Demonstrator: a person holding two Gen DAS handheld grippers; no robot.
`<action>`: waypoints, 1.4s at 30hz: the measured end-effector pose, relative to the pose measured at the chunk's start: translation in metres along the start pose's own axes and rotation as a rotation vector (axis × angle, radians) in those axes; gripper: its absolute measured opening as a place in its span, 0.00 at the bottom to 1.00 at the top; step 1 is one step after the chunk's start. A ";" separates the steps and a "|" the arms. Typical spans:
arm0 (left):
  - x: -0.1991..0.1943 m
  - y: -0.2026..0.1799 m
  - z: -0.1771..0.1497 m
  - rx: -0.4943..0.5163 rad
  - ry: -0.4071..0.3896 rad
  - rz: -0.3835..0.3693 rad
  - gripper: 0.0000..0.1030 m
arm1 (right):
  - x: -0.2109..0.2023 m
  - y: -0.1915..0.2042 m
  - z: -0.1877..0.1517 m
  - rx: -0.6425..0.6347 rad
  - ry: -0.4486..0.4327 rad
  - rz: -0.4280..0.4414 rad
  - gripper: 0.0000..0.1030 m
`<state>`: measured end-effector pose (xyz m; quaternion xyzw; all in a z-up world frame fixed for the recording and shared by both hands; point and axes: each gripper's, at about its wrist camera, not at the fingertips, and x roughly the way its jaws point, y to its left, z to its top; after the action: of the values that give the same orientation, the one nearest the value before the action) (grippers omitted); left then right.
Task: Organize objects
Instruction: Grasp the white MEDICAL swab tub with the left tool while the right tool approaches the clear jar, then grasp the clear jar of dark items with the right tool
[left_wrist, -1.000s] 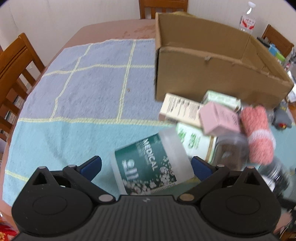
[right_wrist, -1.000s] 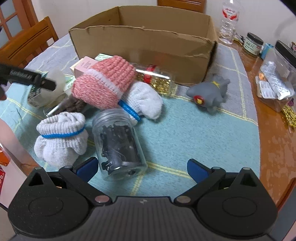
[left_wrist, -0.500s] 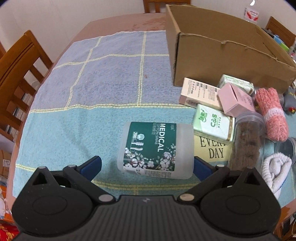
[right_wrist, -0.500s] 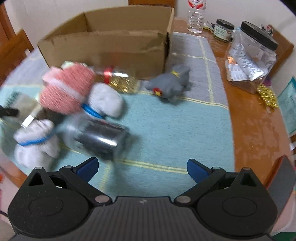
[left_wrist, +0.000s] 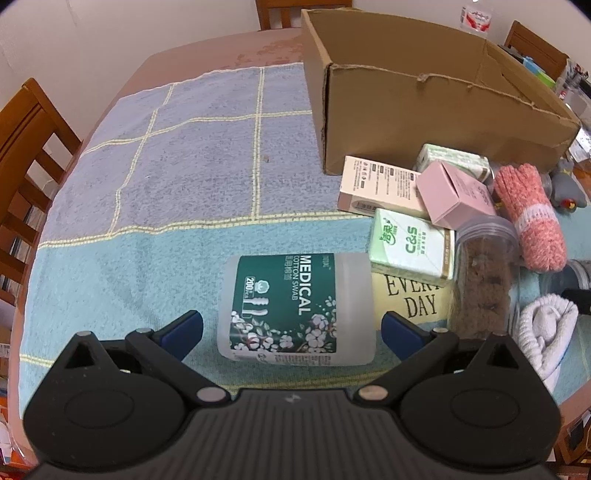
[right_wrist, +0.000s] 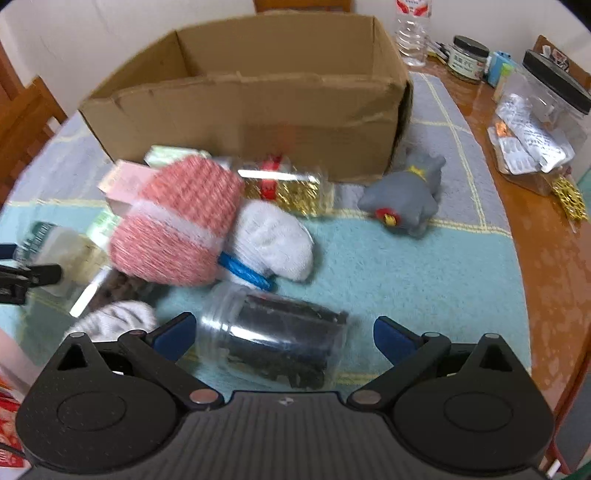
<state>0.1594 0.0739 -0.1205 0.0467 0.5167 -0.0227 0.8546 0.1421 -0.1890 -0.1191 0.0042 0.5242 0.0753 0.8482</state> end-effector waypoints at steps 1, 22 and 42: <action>0.001 0.001 0.000 0.003 -0.001 0.003 0.99 | 0.001 -0.001 -0.002 -0.005 0.005 -0.017 1.00; 0.017 0.005 0.000 0.021 -0.051 -0.082 0.90 | 0.007 -0.019 -0.007 -0.063 -0.034 -0.063 1.00; 0.019 0.013 0.008 -0.013 -0.037 -0.108 0.80 | 0.010 -0.016 0.004 -0.083 0.029 -0.057 0.82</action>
<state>0.1759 0.0860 -0.1328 0.0127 0.5026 -0.0660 0.8619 0.1527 -0.2036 -0.1277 -0.0471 0.5327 0.0731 0.8418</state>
